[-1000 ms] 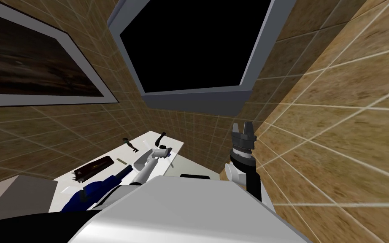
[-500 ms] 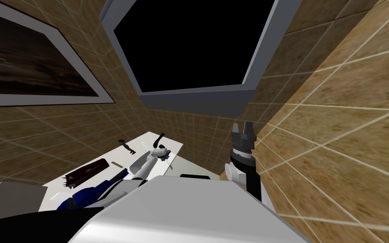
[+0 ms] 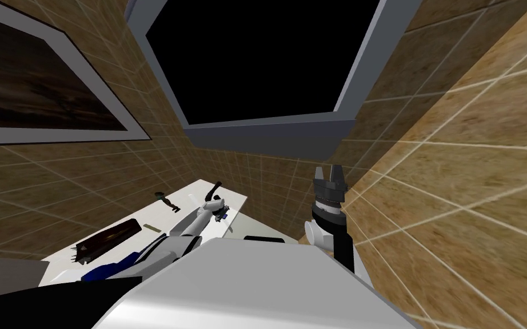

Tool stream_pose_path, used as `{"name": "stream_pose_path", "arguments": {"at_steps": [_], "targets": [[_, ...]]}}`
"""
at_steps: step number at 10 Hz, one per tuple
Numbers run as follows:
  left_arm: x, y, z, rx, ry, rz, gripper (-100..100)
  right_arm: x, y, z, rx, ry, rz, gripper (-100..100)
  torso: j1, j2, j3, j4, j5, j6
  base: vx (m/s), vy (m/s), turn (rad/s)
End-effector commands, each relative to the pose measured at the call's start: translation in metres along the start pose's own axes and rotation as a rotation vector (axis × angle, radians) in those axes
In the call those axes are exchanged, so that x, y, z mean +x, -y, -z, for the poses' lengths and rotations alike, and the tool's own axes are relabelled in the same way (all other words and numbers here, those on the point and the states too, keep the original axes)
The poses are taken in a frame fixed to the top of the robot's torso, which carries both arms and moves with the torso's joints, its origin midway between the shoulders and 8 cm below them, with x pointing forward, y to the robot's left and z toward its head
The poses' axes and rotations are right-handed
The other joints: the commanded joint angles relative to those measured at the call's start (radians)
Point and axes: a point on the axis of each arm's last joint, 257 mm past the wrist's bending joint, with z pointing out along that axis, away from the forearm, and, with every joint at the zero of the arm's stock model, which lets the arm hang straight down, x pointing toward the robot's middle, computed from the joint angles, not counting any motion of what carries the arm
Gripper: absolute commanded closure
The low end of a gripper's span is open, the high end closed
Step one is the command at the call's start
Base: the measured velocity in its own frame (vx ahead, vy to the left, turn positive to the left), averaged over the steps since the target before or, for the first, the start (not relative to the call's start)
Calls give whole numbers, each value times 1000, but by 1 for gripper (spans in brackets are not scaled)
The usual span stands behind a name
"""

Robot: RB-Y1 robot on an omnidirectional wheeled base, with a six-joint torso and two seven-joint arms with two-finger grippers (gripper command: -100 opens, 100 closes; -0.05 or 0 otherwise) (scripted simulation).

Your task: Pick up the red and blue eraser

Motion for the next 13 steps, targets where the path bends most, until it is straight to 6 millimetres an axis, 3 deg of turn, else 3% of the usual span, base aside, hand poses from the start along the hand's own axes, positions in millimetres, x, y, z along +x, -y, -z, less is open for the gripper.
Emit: {"name": "stream_pose_path", "arguments": {"at_steps": [1, 5, 7, 8, 9, 12, 13], "targets": [[3, -10, 0, -29, -22, 2, -100, 0, 0, 0, 0, 0, 0, 0, 0, 0, 0, 0, 0, 0, 70, -6, -2], [5, -38, 4, -124, -108, 27, -100, 0, 0, 0, 0, 0, 0, 0, 1, 0, 0, 0, 0, 0, 69, 2, 8], [4, -39, 4, -126, -110, 29, -100, 0, 0, 0, 0, 0, 0, 0, 2, 1, 0, 0, 0, 0, 46, 15, 9], [5, -40, 4, -129, -113, 29, 0, 0, 0, 0, 0, 0, 0, 0, 1, 3, 1, 0, 0, 0, 5, 2, -1], [14, -43, -5, -129, -112, 34, -100, 0, 0, 0, 0, 0, 0, 0, 1, 4, 2, 1, 0, 0, 13, 23, -27], [22, -45, -12, -130, -113, 37, -100, 0, 0, 0, 0, 0, 0, 0, 4, 4, 2, 1, 1, 0, 15, 52, -29], [22, -45, -12, -128, -112, 38, 100, 0, 0, 0, 0, 0, 0, 0, 3, 5, 2, 1, 1, 0, 1, 5, 1]]}}
